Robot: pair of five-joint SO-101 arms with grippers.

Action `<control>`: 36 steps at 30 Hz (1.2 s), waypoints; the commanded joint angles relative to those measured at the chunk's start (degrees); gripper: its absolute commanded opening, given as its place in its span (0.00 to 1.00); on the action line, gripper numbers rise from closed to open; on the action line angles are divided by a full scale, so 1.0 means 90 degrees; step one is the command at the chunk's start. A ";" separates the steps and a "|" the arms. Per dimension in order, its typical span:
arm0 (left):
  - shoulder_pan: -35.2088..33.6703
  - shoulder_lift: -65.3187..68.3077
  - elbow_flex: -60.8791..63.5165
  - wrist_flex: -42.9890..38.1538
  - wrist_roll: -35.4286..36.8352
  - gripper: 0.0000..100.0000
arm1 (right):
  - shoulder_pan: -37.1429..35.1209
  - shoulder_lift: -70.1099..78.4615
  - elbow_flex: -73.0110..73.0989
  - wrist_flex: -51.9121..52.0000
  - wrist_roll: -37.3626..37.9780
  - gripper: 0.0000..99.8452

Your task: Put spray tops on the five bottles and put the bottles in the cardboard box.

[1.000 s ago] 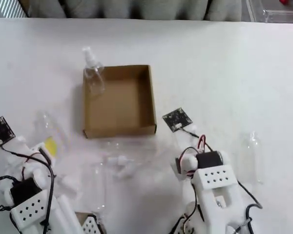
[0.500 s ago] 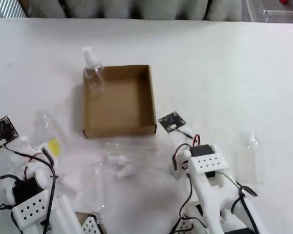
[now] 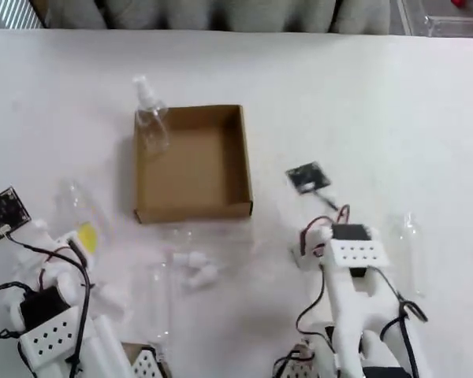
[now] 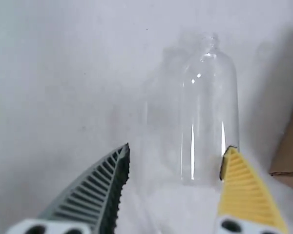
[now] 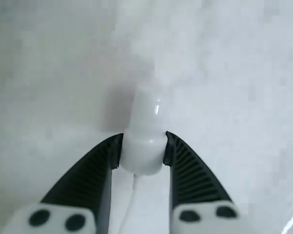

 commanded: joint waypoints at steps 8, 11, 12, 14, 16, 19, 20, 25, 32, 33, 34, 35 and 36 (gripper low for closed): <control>0.0093 -0.0054 -0.0020 -0.0264 -0.0039 0.29 | 0.0659 0.0063 -0.0518 -0.0103 0.0068 0.02; 0.0093 -0.0054 -0.0010 -0.0264 -0.0039 0.29 | 0.0650 0.0063 -0.0498 -0.0093 0.0068 0.08; 0.0093 -0.0054 -0.0010 -0.0264 -0.0039 0.29 | 0.0650 0.0063 -0.0440 -0.0103 0.0068 0.11; 0.0093 -0.0054 -0.0010 -0.0254 -0.0039 0.29 | 0.0581 0.0063 -0.0283 -0.0190 0.0068 0.16; 0.0093 -0.0054 -0.0010 -0.0254 -0.0039 0.29 | 0.0484 0.0063 -0.0117 -0.0386 0.0068 0.20; 0.0093 -0.0054 -0.0010 -0.0244 -0.0039 0.29 | 0.0425 0.0063 0.0049 -0.0659 0.0049 0.22; 0.0093 -0.0054 -0.0010 -0.0244 -0.0039 0.29 | 0.0425 0.0063 0.0059 -0.0679 0.0059 0.22; 0.0093 -0.0054 -0.0010 -0.0234 -0.0039 0.29 | 0.0435 0.0005 0.0039 -0.0679 0.0059 0.22; 0.0093 -0.0054 0.0049 -0.0264 -0.0361 0.29 | 0.0552 -0.0005 -0.0342 -0.0171 0.0020 0.18; 0.0093 -0.0063 0.0059 -0.0264 -0.0361 0.29 | 0.0552 -0.0005 -0.0420 -0.0073 0.0020 0.16; 0.0093 -0.0063 0.0059 -0.0264 -0.0361 0.29 | 0.0542 -0.0005 -0.0479 -0.0024 0.0020 0.14; 0.0093 -0.0063 0.0059 -0.0264 -0.0361 0.29 | 0.0542 -0.0005 -0.0527 -0.0005 0.0010 0.12; 0.0093 -0.0063 0.0059 -0.0264 -0.0361 0.29 | 0.0542 -0.0005 -0.0567 -0.0015 0.0010 0.12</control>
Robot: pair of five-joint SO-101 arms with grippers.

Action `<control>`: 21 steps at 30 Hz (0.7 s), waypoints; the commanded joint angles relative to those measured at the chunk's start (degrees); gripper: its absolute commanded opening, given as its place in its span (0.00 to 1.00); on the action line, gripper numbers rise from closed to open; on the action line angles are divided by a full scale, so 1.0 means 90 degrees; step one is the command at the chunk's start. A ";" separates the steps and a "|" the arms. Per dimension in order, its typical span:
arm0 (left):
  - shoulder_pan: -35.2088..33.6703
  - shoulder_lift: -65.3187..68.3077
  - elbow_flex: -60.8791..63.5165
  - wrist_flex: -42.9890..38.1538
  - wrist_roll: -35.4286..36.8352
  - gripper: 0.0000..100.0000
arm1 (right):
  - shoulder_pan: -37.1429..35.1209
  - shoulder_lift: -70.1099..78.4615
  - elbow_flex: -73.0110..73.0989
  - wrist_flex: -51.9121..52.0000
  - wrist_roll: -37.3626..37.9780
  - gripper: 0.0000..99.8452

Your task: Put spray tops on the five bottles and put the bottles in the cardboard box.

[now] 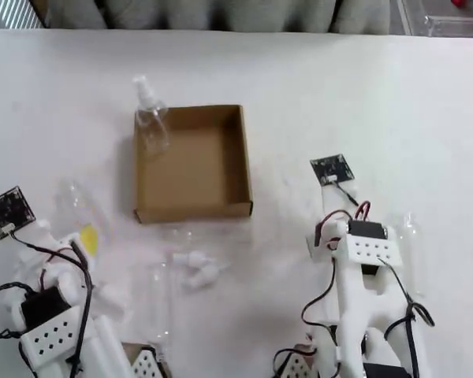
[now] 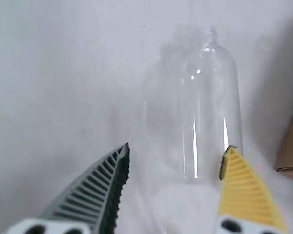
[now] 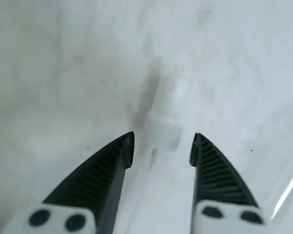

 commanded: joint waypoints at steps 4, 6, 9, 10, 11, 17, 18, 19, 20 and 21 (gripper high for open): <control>0.0093 -0.0063 -0.0059 -0.0166 -0.0068 0.29 | 0.0015 0.0005 -0.0537 0.0093 0.0020 0.12; 0.0093 -0.0063 -0.0059 -0.0166 -0.0068 0.29 | 0.0005 0.0005 -0.0547 0.0093 0.0020 0.12; 0.0093 -0.0063 -0.0059 -0.0166 -0.0068 0.29 | 0.0005 0.0015 -0.0508 -0.0142 0.0020 0.12; 0.0093 -0.0063 -0.0059 -0.0166 -0.0068 0.29 | 0.0005 0.0034 -0.0449 -0.0220 0.0020 0.12; 0.0093 -0.0063 -0.0059 -0.0166 -0.0068 0.29 | 0.0005 0.0093 -0.0400 -0.0308 0.0029 0.12; 0.0093 -0.0063 -0.0059 -0.0166 -0.0068 0.29 | 0.0005 0.0806 -0.0391 -0.0689 0.0039 0.12; 0.0093 -0.0063 -0.0059 -0.0166 -0.0068 0.29 | 0.0005 0.0943 -0.0391 -0.0777 0.0039 0.12; 0.0093 -0.0063 -0.0059 -0.0166 -0.0068 0.29 | 0.0005 0.1079 -0.0391 -0.0864 0.0039 0.12; 0.0093 -0.0063 -0.0059 -0.0166 -0.0068 0.29 | 0.0005 0.1206 -0.0391 -0.0982 0.0059 0.12; 0.0093 -0.0063 -0.0059 -0.0166 -0.0068 0.29 | 0.0024 0.1314 -0.0391 -0.1099 0.0059 0.12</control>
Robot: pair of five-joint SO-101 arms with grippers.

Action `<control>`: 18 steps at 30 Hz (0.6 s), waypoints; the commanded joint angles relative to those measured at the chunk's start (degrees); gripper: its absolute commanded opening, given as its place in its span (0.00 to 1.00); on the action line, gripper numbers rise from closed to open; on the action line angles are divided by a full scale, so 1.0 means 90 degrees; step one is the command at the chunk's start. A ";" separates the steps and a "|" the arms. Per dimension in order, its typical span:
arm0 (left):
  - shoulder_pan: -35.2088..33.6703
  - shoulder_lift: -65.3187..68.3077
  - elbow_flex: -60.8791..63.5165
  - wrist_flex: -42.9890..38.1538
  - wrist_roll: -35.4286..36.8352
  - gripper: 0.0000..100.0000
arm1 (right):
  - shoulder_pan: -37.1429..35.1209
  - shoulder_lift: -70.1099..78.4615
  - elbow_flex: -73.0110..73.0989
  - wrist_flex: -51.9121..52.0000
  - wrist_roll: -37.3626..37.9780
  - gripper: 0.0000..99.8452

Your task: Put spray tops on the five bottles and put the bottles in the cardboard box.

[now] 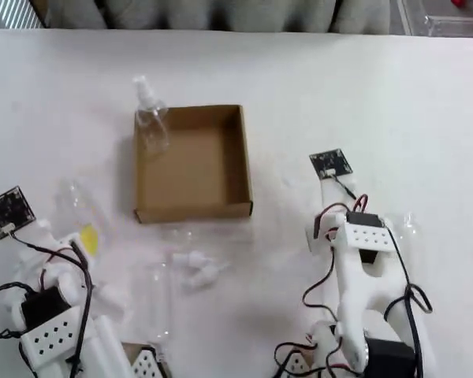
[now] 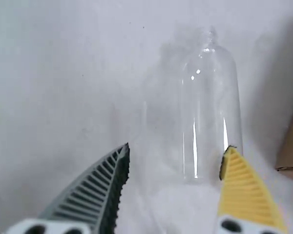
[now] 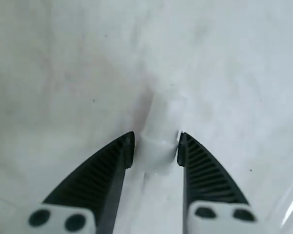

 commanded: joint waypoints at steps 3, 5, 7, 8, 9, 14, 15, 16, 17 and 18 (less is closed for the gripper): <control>0.0093 -0.0063 -0.0059 -0.0156 -0.0049 0.29 | 0.0054 0.0386 -0.0156 -0.0484 0.0059 0.12; 0.0093 -0.0063 -0.0059 -0.0156 -0.0049 0.29 | 0.0054 0.0435 -0.0225 -0.0464 0.0039 0.11; 0.0093 -0.0063 -0.0059 -0.0156 -0.0049 0.29 | 0.0054 0.0415 -0.0244 -0.0454 0.0059 0.08; 0.0093 -0.0063 -0.0059 -0.0156 -0.0049 0.29 | 0.0054 0.0415 -0.0254 -0.0454 0.0068 0.06; 0.0093 -0.0063 -0.0059 -0.0156 -0.0049 0.29 | 0.0054 0.0415 -0.0254 -0.0454 0.0068 0.03; 0.0093 -0.0063 -0.0059 -0.0156 -0.0049 0.29 | 0.0054 0.0405 -0.0254 -0.0288 0.0068 0.02; 0.0093 -0.0063 -0.0059 -0.0156 -0.0049 0.29 | 0.0044 0.0396 -0.0274 -0.0190 0.0059 0.02; 0.0093 -0.0063 -0.0059 -0.0156 -0.0049 0.29 | 0.0034 0.0396 -0.0322 -0.0103 0.0029 0.01; 0.0093 -0.0063 -0.0059 -0.0156 -0.0049 0.29 | 0.0034 0.0396 -0.0352 -0.0063 0.0020 0.02; 0.0093 -0.0063 -0.0059 -0.0156 -0.0049 0.29 | 0.0015 0.0396 -0.0371 -0.0024 0.0020 0.02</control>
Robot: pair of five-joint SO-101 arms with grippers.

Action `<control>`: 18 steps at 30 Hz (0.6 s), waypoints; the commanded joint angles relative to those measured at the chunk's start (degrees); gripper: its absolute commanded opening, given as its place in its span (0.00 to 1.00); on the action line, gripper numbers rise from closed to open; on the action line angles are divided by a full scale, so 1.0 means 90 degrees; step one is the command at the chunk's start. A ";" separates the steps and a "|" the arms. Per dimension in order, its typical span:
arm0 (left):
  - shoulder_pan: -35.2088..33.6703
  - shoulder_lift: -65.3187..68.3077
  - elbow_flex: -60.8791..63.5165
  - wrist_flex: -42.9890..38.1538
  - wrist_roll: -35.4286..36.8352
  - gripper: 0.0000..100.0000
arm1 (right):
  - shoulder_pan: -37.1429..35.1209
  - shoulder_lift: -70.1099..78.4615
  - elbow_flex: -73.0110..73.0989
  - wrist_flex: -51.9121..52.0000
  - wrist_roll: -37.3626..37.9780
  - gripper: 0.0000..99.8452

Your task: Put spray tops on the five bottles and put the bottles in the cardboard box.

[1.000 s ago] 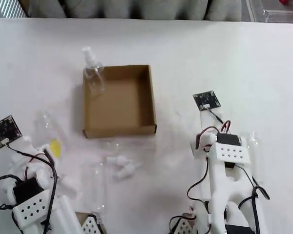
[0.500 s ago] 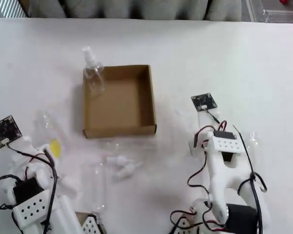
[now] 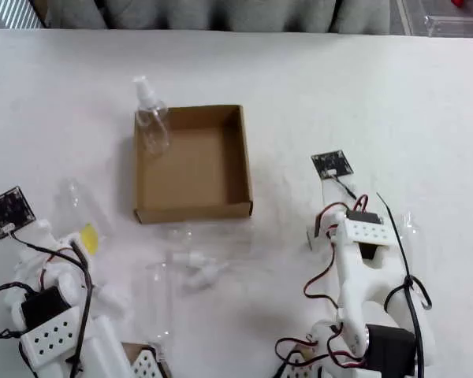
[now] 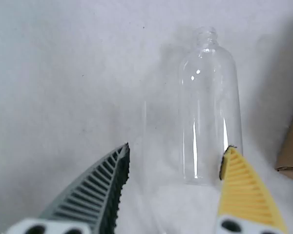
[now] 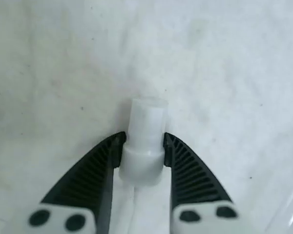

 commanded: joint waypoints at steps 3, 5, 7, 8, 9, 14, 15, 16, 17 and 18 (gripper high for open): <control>0.0093 -0.0063 -0.0059 -0.0156 -0.0049 0.29 | -0.0103 -0.0093 -0.0352 0.0171 0.0010 0.02; 0.0093 -0.0063 -0.0059 -0.0156 -0.0049 0.29 | -0.0054 -0.0239 -0.0352 0.0190 0.0010 0.02; 0.0093 -0.0063 -0.0078 -0.0156 -0.0049 0.29 | -0.0054 -0.0317 -0.0205 0.0161 0.0010 0.02; 0.0083 -0.0063 -0.0098 -0.0147 -0.0049 0.29 | -0.0063 -0.0357 -0.0098 0.0103 0.0010 0.02; 0.0083 -0.0044 -0.0195 -0.0107 -0.0059 0.29 | -0.0083 -0.0396 0.0039 0.0015 0.0010 0.02; 0.0083 -0.0044 -0.0947 0.0645 -0.0059 0.29 | -0.0083 -0.0425 0.0186 -0.0151 0.0059 0.02; 0.0083 -0.0034 -0.1143 0.0811 -0.0078 0.29 | -0.0063 -0.0425 0.0186 -0.0151 0.0059 0.02; 0.0083 -0.0034 -0.1348 0.0947 -0.0176 0.29 | -0.0054 -0.0425 0.0186 -0.0151 0.0059 0.02; 0.0083 -0.0034 -0.1543 0.1094 -0.0293 0.29 | -0.0054 -0.0425 0.0195 -0.0151 0.0068 0.02; 0.0083 -0.0034 -0.1719 0.1221 -0.0371 0.29 | -0.0054 -0.0425 0.0195 -0.0151 0.0068 0.02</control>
